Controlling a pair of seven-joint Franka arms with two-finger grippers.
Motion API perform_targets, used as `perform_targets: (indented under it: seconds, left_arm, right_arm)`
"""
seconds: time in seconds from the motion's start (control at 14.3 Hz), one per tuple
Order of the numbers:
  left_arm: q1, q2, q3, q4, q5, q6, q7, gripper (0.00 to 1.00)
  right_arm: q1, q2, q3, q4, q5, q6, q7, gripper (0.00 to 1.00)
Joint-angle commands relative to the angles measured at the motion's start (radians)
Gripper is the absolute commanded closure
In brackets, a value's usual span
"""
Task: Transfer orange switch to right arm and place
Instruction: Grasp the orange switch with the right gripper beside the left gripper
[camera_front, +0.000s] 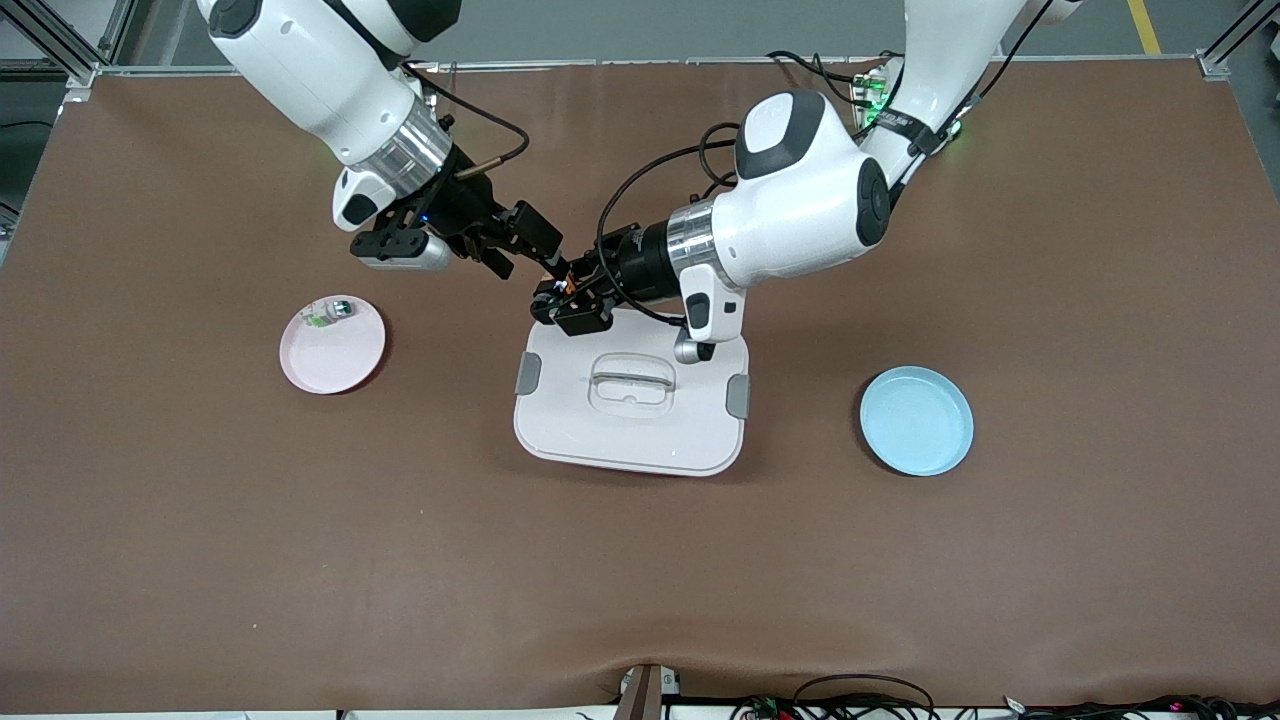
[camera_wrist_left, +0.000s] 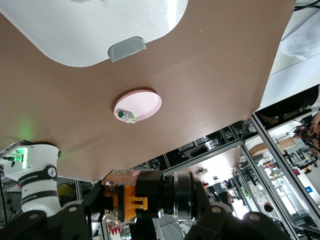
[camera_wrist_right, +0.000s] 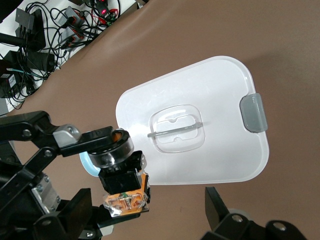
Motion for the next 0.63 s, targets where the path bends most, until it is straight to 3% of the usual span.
perform_targets:
  seconds: [0.0,0.56]
  left_arm:
    - [-0.009,0.012,0.000,0.022,-0.012,0.011,-0.017,1.00]
    - [-0.009,0.018,0.000,0.022,-0.012,0.011,-0.016,1.00]
  right_arm:
    - [0.022,0.018,-0.008,0.031,0.018,0.003,0.007,0.00]
    - [0.033,0.048,-0.008,0.045,0.018,0.006,0.007,0.00]
